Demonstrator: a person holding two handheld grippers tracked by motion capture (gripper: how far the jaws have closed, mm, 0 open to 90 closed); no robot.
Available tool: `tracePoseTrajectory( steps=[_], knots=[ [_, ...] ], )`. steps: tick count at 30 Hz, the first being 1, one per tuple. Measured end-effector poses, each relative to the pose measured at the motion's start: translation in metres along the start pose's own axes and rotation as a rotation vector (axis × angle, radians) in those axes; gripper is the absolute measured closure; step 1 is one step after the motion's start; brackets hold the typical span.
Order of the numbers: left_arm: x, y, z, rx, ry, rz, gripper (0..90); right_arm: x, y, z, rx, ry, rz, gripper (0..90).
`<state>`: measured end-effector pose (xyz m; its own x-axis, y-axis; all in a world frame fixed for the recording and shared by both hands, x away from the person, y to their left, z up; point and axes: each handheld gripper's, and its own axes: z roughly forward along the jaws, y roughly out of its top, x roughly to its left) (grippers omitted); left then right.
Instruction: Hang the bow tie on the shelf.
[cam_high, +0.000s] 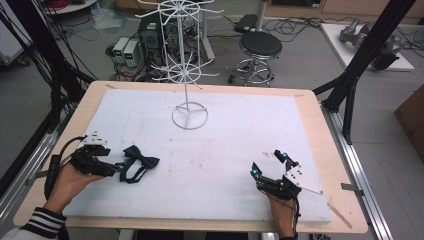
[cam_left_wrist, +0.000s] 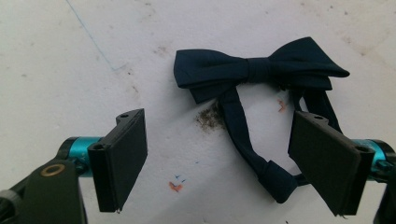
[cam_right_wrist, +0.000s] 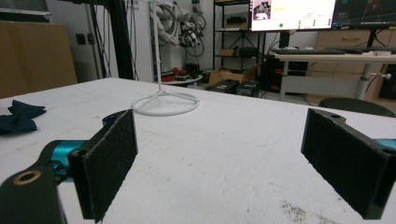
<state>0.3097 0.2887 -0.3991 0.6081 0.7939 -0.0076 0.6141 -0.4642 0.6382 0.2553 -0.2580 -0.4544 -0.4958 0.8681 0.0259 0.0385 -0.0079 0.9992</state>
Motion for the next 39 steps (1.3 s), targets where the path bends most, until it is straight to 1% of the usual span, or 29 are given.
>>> tracePoseTrajectory(
  steps=[1, 4, 6, 10, 13, 15, 17, 18, 20, 23, 27, 30, 32, 33, 34, 35, 37, 39],
  knots=[
    [0.0, 0.001, 0.001, 0.009, 0.0, 0.001, 20.9, 0.0, 0.0, 0.0, 0.003, 0.001, 0.006, 9.8],
    [-0.001, 0.003, 0.005, 0.039, -0.011, 0.005, 22.6, 0.0, 0.0, 0.0, 0.0, 0.001, 0.001, 9.8],
    [-0.001, 0.003, 0.007, 0.049, -0.027, 0.003, 26.6, 0.0, 0.0, 0.0, 0.003, 0.002, 0.005, 9.8],
    [-0.001, 0.002, 0.012, 0.079, -0.035, -0.002, 28.0, 0.0, 0.0, 0.0, 0.0, 0.001, 0.001, 9.8],
    [-0.001, 0.002, 0.014, 0.085, -0.034, 0.0, 29.0, 0.0, 0.0, 0.0, 0.0, 0.001, 0.001, 9.8],
    [-0.001, 0.003, 0.015, 0.093, -0.035, -0.002, 33.3, 0.0, 0.0, 0.0, 0.0, 0.001, 0.001, 9.8],
    [0.0, 0.004, 0.016, 0.11, -0.048, 0.0, 36.6, 0.0, 0.0, 0.0, 0.0, 0.001, 0.001, 9.8],
    [-0.001, 0.005, 0.017, 0.115, -0.053, -0.007, 37.9, 0.0, 0.0, 0.0, 0.001, 0.002, 0.002, 9.8],
    [-0.001, 0.007, 0.018, 0.149, -0.061, -0.006, 38.3, 0.0, 0.0, 0.0, 0.002, 0.002, 0.002, 9.8],
    [-0.001, 0.008, 0.019, 0.159, -0.061, -0.011, 40.9, 0.0, 0.0, 0.0, 0.002, 0.002, 0.002, 9.8],
    [-0.001, 0.01, 0.021, 0.175, -0.065, -0.004, 42.6, 0.0, 0.0, 0.0, 0.003, 0.002, 0.002, 9.8],
    [-0.002, 0.011, 0.023, 0.182, -0.077, -0.008, 47.2, 0.0, 0.0, 0.0, 0.003, 0.002, 0.004, 9.8],
    [-0.002, 0.011, 0.025, 0.193, -0.08, -0.001, 50.3, 0.0, 0.0, 0.0, 0.003, 0.003, 0.004, 9.8],
    [-0.003, 0.011, 0.025, 0.198, -0.085, -0.001, 50.3, 0.0, 0.0, 0.0, 0.003, 0.003, 0.004, 9.8],
    [-0.003, 0.012, 0.025, 0.203, -0.085, 0.001, 53.6, 0.0, 0.0, 0.0, 0.003, 0.002, 0.003, 9.8],
    [-0.003, 0.012, 0.025, 0.204, -0.088, 0.002, 53.6, 0.0, 0.0, 0.0, 0.003, 0.002, 0.003, 9.8],
    [-0.003, 0.012, 0.026, 0.206, -0.086, -0.002, 55.3, 0.0, 0.0, 0.0, 0.003, 0.002, 0.004, 9.8],
    [-0.003, 0.013, 0.026, 0.214, -0.08, 0.004, 56.1, 0.0, 0.0, 0.0, 0.003, 0.003, 0.004, 9.8]
  ],
)
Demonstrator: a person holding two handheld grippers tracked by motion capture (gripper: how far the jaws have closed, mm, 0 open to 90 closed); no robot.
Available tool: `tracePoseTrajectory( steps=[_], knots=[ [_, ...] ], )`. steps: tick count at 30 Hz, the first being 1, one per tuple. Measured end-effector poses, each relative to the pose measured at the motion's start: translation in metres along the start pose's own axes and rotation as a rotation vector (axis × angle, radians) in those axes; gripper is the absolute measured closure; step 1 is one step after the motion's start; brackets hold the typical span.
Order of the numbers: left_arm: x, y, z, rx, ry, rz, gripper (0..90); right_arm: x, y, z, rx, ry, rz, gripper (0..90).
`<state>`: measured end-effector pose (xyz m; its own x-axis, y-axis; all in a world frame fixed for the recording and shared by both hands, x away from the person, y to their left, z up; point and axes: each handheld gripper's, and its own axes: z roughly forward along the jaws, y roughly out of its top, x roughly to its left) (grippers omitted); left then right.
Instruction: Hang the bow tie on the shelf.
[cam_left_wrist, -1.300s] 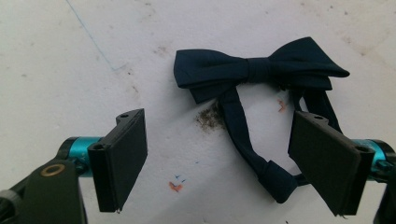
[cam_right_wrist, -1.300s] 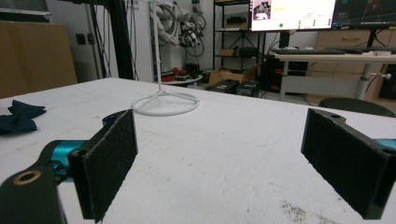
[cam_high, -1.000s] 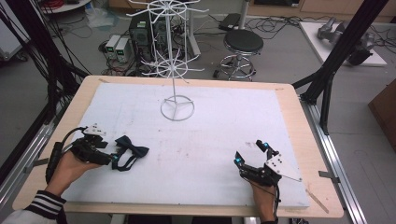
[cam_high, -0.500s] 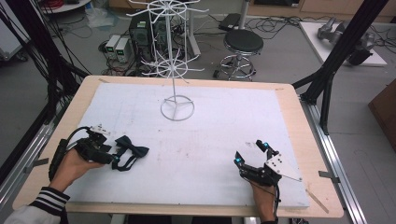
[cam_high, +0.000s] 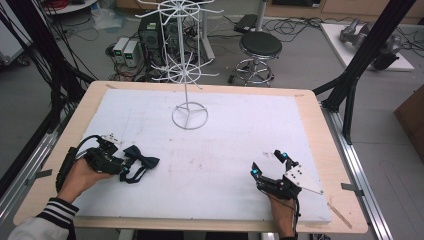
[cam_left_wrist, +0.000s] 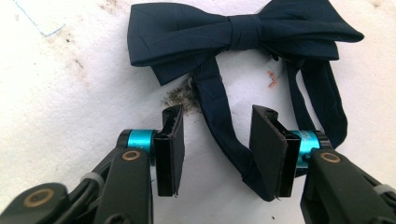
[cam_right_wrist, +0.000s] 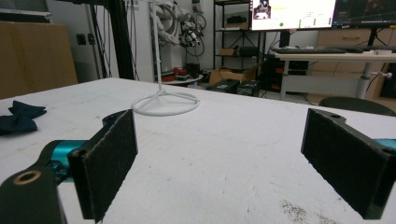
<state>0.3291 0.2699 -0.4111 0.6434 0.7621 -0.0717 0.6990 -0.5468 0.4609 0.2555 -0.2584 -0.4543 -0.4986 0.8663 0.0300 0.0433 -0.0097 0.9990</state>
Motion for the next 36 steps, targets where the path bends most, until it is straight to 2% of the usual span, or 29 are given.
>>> tracePoseTrajectory(
  steps=[9, 15, 24, 25, 30, 36],
  knots=[
    [-0.005, 0.006, 0.003, 0.024, 0.004, -0.001, 64.9, 0.0, 0.0, 0.0, 0.003, 0.001, 0.008, 9.8],
    [-0.006, 0.008, 0.007, 0.042, 0.021, 0.003, 70.4, 0.0, 0.0, 0.0, 0.002, 0.001, 0.007, 9.8],
    [-0.009, 0.009, 0.007, 0.031, 0.017, 0.018, 82.2, 0.0, 0.0, 0.0, 0.003, 0.001, 0.006, 9.8],
    [-0.009, 0.009, 0.007, 0.027, 0.015, 0.022, 85.9, 0.0, 0.0, 0.0, 0.003, 0.001, 0.005, 9.8],
    [-0.011, 0.008, 0.006, 0.019, 0.021, 0.043, 87.2, 0.0, 0.0, 0.0, 0.003, 0.001, 0.005, 9.8],
    [-0.012, 0.005, 0.003, -0.025, 0.017, 0.052, 87.7, 0.0, 0.0, 0.0, 0.003, 0.001, 0.005, 9.8]
  ],
)
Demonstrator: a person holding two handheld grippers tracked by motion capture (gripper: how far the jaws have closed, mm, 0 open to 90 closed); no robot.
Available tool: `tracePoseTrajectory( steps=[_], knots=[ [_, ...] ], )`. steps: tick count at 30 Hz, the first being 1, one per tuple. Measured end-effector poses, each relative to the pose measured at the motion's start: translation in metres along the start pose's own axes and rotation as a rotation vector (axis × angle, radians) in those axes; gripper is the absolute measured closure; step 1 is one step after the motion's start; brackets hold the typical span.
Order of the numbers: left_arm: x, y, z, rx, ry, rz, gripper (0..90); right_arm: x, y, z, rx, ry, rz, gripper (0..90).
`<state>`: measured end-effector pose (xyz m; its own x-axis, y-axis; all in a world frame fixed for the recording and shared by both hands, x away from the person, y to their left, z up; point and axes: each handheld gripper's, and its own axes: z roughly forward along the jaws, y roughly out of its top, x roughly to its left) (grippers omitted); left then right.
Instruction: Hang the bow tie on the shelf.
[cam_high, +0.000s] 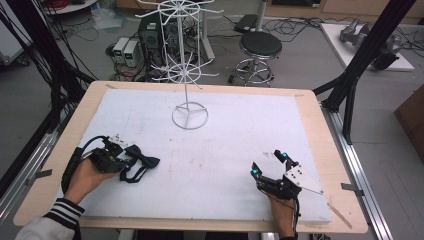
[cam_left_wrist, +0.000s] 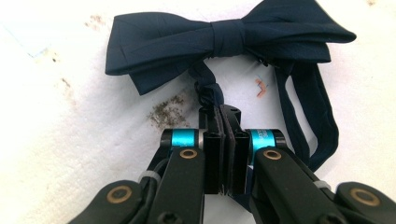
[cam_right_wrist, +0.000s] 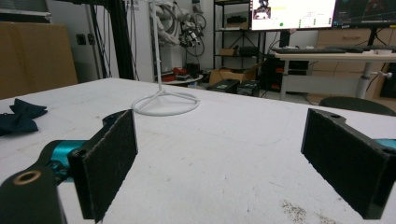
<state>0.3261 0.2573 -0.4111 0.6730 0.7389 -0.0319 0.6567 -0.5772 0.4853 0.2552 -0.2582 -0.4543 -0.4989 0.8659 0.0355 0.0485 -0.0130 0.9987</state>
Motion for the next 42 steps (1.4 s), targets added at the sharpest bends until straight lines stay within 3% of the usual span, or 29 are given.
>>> tracePoseTrajectory(
  steps=[6, 12, 16, 22, 23, 31, 36, 42],
  knots=[
    [0.001, -0.002, -0.008, -0.083, -0.016, 0.005, 87.9, 0.0, 0.0, 0.0, -0.002, -0.001, -0.005, 9.8],
    [0.002, -0.004, -0.018, -0.206, -0.004, 0.012, 87.9, 0.0, 0.0, 0.0, -0.003, -0.002, -0.005, 9.8],
    [0.003, -0.005, -0.023, -0.282, 0.017, -0.003, 87.9, 0.0, 0.0, 0.0, -0.003, -0.002, -0.006, 9.8],
    [0.003, -0.005, -0.029, -0.394, 0.053, 0.017, 87.9, 0.0, 0.0, 0.0, -0.004, -0.003, -0.005, 9.8],
    [0.002, -0.004, -0.031, -0.431, 0.064, 0.034, 88.0, 0.0, 0.0, 0.0, -0.004, -0.002, -0.006, 9.8],
    [-0.004, 0.006, -0.041, -0.523, 0.084, 0.063, 88.0, 0.0, 0.0, 0.0, -0.005, -0.003, -0.006, 9.8],
    [-0.007, 0.016, -0.049, -0.592, 0.077, 0.085, 88.0, 0.0, 0.0, 0.0, -0.005, -0.003, -0.005, 9.8],
    [-0.013, 0.032, -0.057, -0.652, 0.058, 0.076, 88.0, 0.0, 0.0, 0.0, -0.004, -0.003, -0.004, 9.8]
  ],
)
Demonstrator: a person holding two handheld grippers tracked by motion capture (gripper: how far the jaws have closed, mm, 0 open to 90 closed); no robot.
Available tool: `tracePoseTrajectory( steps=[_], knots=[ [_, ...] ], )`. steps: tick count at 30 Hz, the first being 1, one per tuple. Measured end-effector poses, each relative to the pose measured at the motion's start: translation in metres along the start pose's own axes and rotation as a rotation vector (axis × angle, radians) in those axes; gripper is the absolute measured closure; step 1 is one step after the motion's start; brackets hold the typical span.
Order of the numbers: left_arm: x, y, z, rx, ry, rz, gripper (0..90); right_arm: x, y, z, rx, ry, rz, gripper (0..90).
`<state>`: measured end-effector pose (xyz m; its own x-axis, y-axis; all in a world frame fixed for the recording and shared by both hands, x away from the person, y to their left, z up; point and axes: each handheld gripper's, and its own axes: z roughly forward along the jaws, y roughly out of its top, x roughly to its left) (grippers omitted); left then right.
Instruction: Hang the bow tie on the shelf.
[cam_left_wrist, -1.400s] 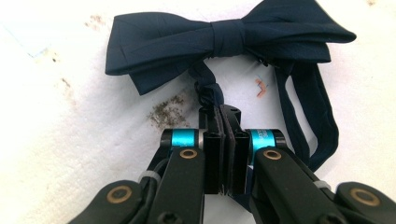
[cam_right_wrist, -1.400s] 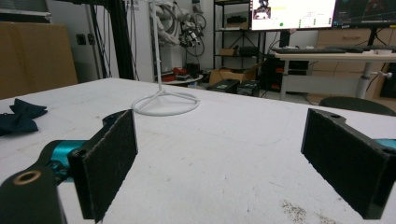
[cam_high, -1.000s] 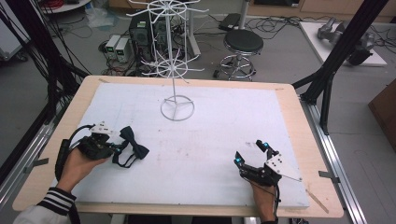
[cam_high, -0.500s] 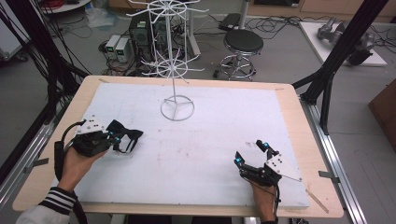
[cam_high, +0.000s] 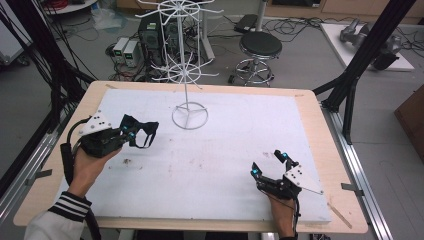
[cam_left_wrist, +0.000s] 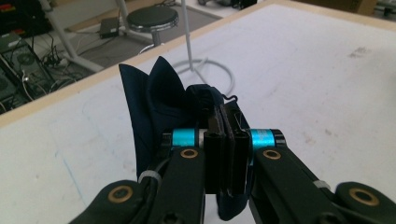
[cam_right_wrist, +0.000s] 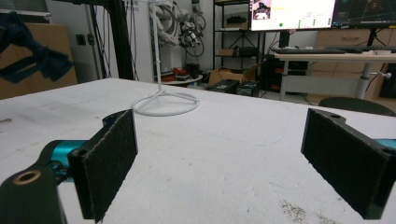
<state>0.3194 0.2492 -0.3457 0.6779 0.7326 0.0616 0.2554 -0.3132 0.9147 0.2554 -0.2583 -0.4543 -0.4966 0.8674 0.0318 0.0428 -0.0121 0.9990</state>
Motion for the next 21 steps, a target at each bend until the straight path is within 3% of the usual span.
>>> tracePoseTrajectory(
  steps=[7, 17, 21],
  knots=[
    [-0.014, 0.019, 0.01, -0.054, -0.035, 0.032, 88.0, 0.0, 0.0, 0.0, 0.0, 0.0, -0.002, 9.8],
    [-0.03, 0.036, 0.022, -0.136, -0.118, 0.039, 87.9, 0.0, 0.0, 0.0, -0.001, 0.001, -0.002, 9.8],
    [-0.037, 0.046, 0.026, -0.153, -0.126, 0.049, 87.9, 0.0, 0.0, 0.0, -0.001, 0.0, -0.002, 9.8]
  ],
)
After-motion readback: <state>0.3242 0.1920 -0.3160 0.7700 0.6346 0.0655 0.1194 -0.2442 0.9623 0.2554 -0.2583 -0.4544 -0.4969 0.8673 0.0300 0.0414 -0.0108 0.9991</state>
